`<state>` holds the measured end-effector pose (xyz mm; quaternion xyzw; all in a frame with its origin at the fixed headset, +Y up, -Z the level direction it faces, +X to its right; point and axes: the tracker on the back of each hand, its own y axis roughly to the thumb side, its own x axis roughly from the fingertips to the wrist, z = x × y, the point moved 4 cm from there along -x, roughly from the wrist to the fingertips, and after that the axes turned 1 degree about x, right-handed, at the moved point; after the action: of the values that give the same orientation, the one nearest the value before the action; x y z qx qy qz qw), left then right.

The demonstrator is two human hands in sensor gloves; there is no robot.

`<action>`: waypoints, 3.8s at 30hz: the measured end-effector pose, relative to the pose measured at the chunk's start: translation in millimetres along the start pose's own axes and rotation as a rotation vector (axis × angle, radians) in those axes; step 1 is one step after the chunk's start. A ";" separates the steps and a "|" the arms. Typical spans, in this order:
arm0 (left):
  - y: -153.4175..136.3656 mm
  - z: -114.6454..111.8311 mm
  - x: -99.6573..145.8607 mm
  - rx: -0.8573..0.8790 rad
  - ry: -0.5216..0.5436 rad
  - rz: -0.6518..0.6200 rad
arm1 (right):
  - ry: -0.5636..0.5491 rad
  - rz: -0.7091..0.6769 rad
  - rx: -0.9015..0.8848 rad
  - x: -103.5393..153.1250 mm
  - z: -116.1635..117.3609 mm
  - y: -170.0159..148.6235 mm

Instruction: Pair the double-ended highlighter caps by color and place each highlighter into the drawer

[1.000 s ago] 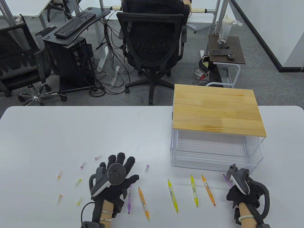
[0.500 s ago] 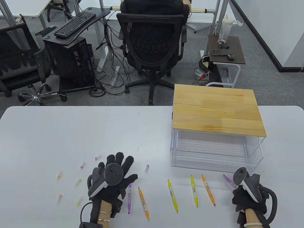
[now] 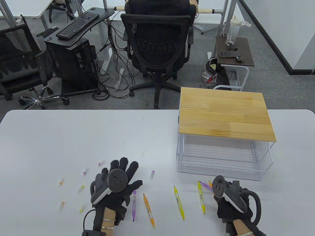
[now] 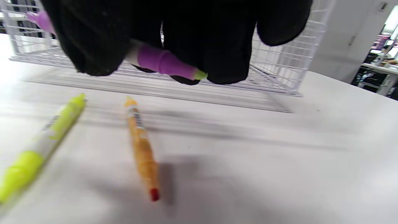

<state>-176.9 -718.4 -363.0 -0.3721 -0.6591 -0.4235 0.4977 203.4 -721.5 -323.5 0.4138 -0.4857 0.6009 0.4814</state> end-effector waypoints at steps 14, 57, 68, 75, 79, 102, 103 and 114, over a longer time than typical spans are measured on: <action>-26.3 25.1 14.3 0.066 0.090 0.046 | -0.033 -0.098 -0.043 3.4 -16.7 58.9; 60.7 -77.7 -115.4 -0.416 -0.239 0.344 | -0.068 -0.084 -0.204 -27.5 -22.9 48.2; 73.5 -86.4 -121.8 -0.513 -0.191 0.362 | -0.053 -0.075 -0.208 -29.5 -21.4 46.0; 78.2 -84.0 -119.7 -0.594 -0.136 0.396 | -0.042 -0.072 -0.189 -31.8 -17.2 48.4; 82.3 -69.9 -109.4 -0.531 -0.104 0.331 | -0.047 -0.080 -0.175 -31.3 -16.9 50.6; 26.1 33.0 -2.8 -0.081 0.252 0.177 | -0.120 -0.284 0.057 -9.6 -45.6 153.9; 21.8 35.7 -0.1 -0.050 0.263 0.173 | -0.119 -0.294 0.055 -7.4 -44.6 158.5; -18.8 39.0 22.5 0.237 0.346 0.130 | -0.143 -0.412 -0.018 23.3 -45.4 203.3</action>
<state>-212.5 -687.5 -350.4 -0.2747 -0.5838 -0.3675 0.6698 -1.9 -686.0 -347.2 0.5416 -0.4290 0.4549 0.5618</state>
